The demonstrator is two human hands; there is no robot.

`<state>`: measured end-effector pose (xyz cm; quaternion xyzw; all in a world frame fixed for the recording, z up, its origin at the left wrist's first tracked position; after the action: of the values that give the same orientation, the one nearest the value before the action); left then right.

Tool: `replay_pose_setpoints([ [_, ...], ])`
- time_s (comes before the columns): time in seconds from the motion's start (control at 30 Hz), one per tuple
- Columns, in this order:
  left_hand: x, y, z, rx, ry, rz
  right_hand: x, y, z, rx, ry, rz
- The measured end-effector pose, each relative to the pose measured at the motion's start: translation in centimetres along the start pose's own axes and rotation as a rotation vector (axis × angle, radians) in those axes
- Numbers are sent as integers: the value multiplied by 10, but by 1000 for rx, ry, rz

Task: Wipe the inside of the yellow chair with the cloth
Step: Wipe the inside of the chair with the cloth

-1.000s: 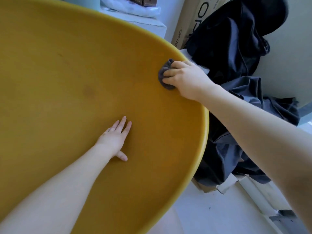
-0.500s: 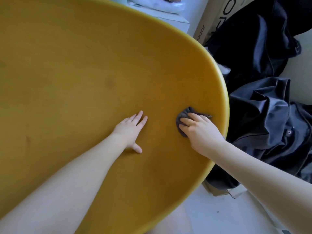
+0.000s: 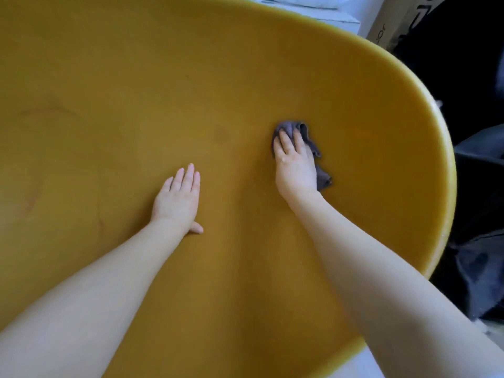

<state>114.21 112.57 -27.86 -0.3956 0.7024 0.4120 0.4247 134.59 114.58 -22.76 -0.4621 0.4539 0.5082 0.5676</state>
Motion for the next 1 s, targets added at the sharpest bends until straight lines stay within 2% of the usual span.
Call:
replay_pose_setpoints([
  [0.1, 10, 8, 0, -13, 37, -117, 37, 43, -36, -133, 153, 143],
  [0.2, 19, 15, 0, -6, 22, -194, 49, 56, -54, -235, 246, 161],
  [0.27, 22, 17, -1, 14, 7, -210, 41, 41, -42, -262, 213, 105],
  [0.37, 26, 19, -1, 22, -32, -210, 21, 13, -13, -108, 72, 43],
  [0.47, 27, 20, 1, 26, -45, -222, 22, 20, -1, 28, -51, 111],
  [0.53, 28, 20, 3, 29, -56, -215, 36, 41, -6, 44, -104, 201],
  [0.6, 28, 20, 3, 33, -62, -216, 56, 72, -23, -32, -74, 297],
  [0.73, 27, 24, 2, 68, -48, -239, 74, 126, -68, -132, 94, 445],
  [0.87, 29, 35, 1, 143, -22, -141, 71, 117, -69, -318, 179, 316],
  [0.93, 31, 37, 1, 152, -23, -111, 63, 89, -42, -275, 136, 203],
  [1.0, 32, 36, 2, 141, -28, -98, 48, 59, -14, -145, 25, 177],
])
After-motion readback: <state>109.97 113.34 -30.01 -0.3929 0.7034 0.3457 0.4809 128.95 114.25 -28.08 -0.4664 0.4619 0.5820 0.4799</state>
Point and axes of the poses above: each hand's wrist, its own z-axis towards the middle knuckle, its own x-axis out of the palm, y = z × x, the point moved 3 cm from there along z, towards the middle knuckle, and after that the axes turned 3 degrees about x, right-handed, at the moved point
